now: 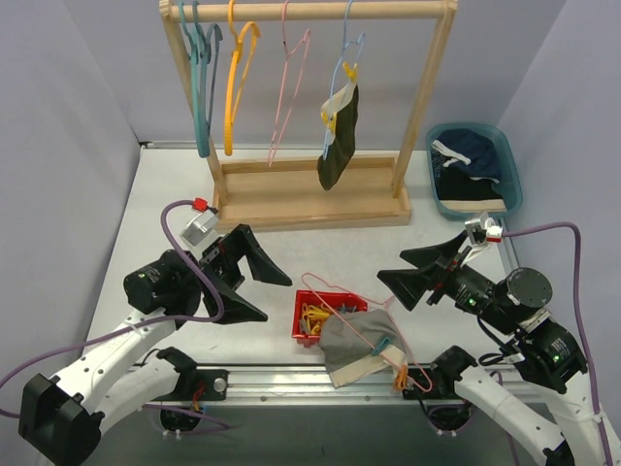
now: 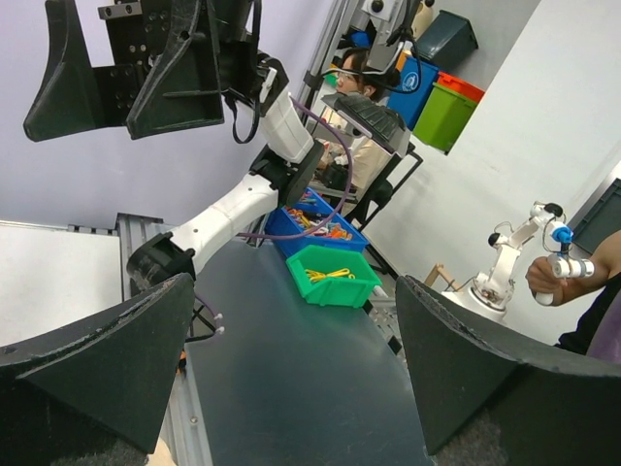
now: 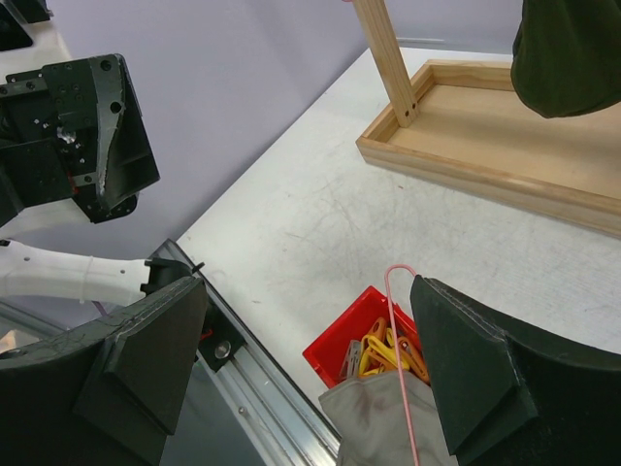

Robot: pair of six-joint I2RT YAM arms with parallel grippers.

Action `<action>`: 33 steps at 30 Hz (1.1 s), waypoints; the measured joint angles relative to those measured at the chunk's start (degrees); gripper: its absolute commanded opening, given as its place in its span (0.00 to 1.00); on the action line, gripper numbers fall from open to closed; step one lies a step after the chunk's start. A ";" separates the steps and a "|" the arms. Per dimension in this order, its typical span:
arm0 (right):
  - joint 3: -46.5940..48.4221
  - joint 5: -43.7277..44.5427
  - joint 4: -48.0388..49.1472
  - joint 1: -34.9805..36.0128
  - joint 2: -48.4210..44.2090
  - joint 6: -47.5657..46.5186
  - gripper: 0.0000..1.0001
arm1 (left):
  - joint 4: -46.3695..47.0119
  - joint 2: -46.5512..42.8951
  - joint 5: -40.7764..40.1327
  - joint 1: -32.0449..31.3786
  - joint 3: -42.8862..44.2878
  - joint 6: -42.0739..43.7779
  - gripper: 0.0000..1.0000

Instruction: Remove the underwear clipped to the hanger

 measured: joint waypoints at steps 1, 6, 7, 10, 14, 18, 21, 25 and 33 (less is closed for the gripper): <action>0.00 0.00 0.00 0.00 0.00 0.00 0.89 | 0.02 -0.11 0.00 -0.02 0.00 -0.07 0.94; 0.00 0.00 0.00 0.00 0.00 0.00 0.89 | -0.44 -0.94 0.09 -0.04 0.00 -0.13 0.94; 0.00 0.00 0.00 0.00 0.00 0.00 0.89 | -0.61 -1.09 0.17 -0.04 0.02 -0.13 0.94; 0.00 0.00 0.00 0.00 0.00 0.00 0.89 | -0.42 -1.29 0.20 -0.09 0.07 -0.15 0.94; -0.07 -0.02 0.00 0.00 0.02 0.00 0.89 | -0.13 -1.79 0.20 -1.11 0.07 -0.15 0.94; -0.33 -0.07 0.04 0.00 0.11 -0.02 0.89 | -0.24 -4.79 0.22 -5.16 0.07 -0.17 0.94; -0.92 -0.11 0.37 0.00 0.31 -0.04 0.89 | -0.17 -9.55 0.37 -8.72 0.07 -0.17 0.94; -1.95 -0.13 1.11 0.00 1.07 -0.31 0.89 | 0.52 -16.39 0.39 -11.96 0.07 -0.15 0.94; -4.22 -0.15 2.01 0.00 1.79 -1.22 0.89 | -9.27 -22.27 0.63 -15.10 0.74 -0.13 0.94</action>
